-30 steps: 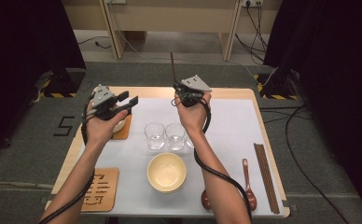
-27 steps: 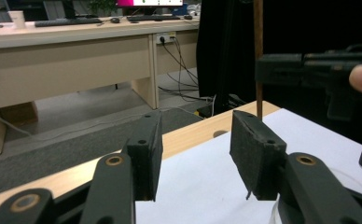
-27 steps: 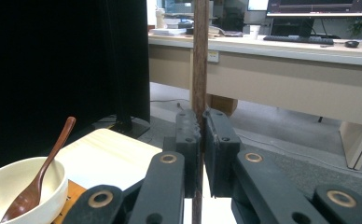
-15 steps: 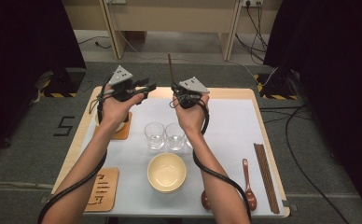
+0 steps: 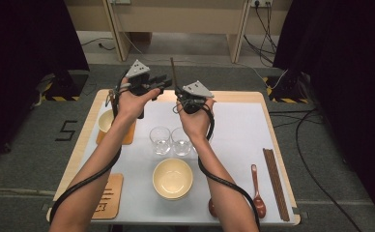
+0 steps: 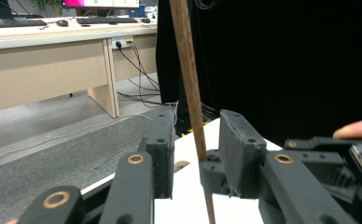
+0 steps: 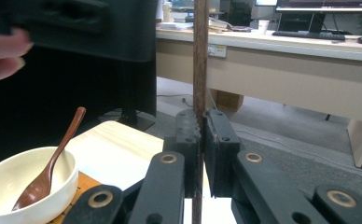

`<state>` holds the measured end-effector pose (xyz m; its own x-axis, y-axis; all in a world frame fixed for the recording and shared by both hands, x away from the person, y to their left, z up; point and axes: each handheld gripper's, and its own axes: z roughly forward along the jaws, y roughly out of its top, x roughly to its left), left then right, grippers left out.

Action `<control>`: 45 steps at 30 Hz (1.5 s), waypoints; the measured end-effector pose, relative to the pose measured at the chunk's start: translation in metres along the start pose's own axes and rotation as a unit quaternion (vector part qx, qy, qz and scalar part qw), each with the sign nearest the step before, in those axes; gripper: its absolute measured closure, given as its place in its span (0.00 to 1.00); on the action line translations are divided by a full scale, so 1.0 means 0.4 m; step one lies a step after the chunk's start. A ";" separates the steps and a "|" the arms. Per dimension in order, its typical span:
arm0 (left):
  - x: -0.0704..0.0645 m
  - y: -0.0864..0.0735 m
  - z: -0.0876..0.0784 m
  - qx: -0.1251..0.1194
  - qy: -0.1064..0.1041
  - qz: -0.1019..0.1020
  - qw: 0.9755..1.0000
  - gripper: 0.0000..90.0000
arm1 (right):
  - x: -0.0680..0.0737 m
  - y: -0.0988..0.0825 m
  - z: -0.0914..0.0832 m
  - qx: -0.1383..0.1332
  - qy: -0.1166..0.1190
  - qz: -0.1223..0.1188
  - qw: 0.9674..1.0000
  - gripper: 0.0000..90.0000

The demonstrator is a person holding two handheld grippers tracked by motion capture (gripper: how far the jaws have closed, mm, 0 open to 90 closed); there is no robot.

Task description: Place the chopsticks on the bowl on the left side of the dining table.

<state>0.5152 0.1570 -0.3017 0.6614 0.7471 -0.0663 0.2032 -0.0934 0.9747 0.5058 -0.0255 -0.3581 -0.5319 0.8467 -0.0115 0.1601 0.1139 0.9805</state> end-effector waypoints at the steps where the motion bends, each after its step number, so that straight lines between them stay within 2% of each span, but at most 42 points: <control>1: -0.002 0.003 0.011 0.002 0.001 0.000 1.000 0.74 | 0.002 0.000 0.001 0.000 0.001 0.002 1.000 0.95; 10: -0.007 0.009 0.042 0.003 0.004 -0.003 1.000 0.81 | 0.007 0.004 0.000 0.000 0.003 0.001 1.000 0.95; 13: -0.006 0.009 0.045 0.000 0.007 -0.008 1.000 0.88 | 0.005 0.004 -0.001 0.000 0.001 0.001 1.000 0.95; 16: -0.009 0.009 0.046 -0.005 -0.006 -0.016 1.000 0.91 | 0.004 0.005 -0.003 -0.002 -0.001 0.002 1.000 0.95; 24: -0.014 0.010 0.043 -0.008 -0.005 -0.015 1.000 0.93 | 0.004 0.006 -0.004 -0.002 -0.004 -0.001 1.000 0.94; 27: -0.014 0.013 0.041 -0.012 -0.001 -0.014 1.000 0.93 | 0.007 0.009 -0.003 0.007 -0.001 -0.003 1.000 0.89; 29: -0.012 0.017 0.035 -0.017 0.006 -0.011 1.000 0.93 | 0.016 0.014 -0.011 0.019 0.000 -0.011 1.000 0.82; 36: 0.000 0.020 0.014 -0.026 0.020 -0.013 0.999 0.93 | 0.013 0.024 -0.036 0.040 0.000 -0.025 0.999 0.75; 41: 0.014 0.022 -0.017 -0.032 0.033 -0.018 0.999 0.93 | -0.015 0.023 -0.063 0.053 -0.003 -0.032 0.998 0.75; 45: 0.027 0.021 -0.044 -0.032 0.045 -0.023 0.998 0.93 | -0.043 0.018 -0.082 0.063 -0.011 -0.026 0.998 0.74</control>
<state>0.5113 0.1758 -0.2905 0.5846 0.8058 -0.0943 0.1828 -0.0176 0.9830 0.4888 -0.0562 -0.3444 -0.5244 0.8488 -0.0672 0.2370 0.2213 0.9460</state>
